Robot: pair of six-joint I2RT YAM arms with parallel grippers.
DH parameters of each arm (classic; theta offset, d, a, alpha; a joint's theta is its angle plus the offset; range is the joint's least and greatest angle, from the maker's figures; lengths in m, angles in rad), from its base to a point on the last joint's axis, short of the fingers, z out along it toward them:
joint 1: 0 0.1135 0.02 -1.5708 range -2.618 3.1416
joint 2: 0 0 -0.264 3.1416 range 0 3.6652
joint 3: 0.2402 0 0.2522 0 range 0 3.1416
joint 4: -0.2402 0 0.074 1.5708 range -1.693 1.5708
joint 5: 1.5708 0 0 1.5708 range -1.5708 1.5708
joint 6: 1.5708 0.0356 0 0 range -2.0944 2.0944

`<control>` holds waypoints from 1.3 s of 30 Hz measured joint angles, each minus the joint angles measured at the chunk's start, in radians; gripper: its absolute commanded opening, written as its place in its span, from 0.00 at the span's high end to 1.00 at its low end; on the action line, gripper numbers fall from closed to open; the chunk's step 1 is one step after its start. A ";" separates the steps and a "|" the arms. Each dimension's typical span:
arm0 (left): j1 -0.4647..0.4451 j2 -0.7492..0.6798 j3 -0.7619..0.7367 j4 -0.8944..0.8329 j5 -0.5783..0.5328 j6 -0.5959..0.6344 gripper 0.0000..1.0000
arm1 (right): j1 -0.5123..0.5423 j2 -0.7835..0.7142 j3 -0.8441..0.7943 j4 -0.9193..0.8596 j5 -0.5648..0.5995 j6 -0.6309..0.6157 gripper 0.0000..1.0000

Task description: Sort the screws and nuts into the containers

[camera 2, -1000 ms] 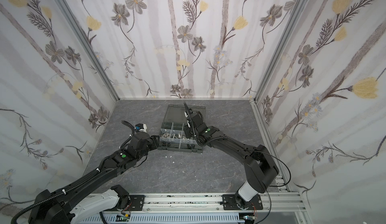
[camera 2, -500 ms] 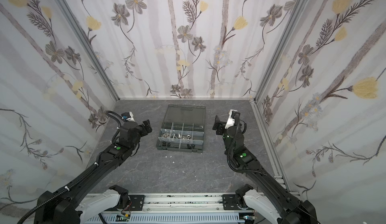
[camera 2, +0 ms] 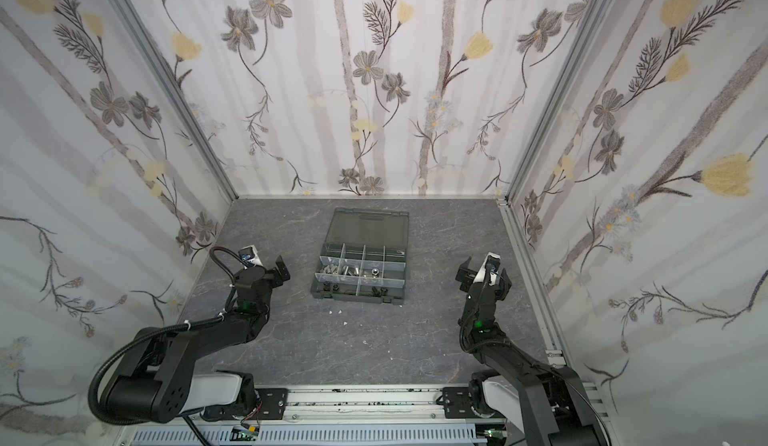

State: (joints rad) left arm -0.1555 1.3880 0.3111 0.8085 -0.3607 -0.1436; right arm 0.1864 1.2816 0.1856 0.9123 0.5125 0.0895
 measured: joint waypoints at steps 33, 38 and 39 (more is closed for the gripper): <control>0.129 0.195 -0.095 0.526 0.204 0.064 0.00 | -0.163 0.221 -0.014 0.396 -0.297 -0.011 0.00; 0.129 0.195 -0.095 0.526 0.204 0.064 0.00 | -0.162 0.221 -0.014 0.396 -0.297 -0.011 0.01; 0.129 0.195 -0.095 0.526 0.204 0.064 0.00 | -0.162 0.221 -0.014 0.396 -0.297 -0.011 0.00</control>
State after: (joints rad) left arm -0.0261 1.5833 0.2161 1.3342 -0.1566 -0.0792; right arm 0.0242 1.5028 0.1719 1.3079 0.2153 0.0780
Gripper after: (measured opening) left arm 0.995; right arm 0.996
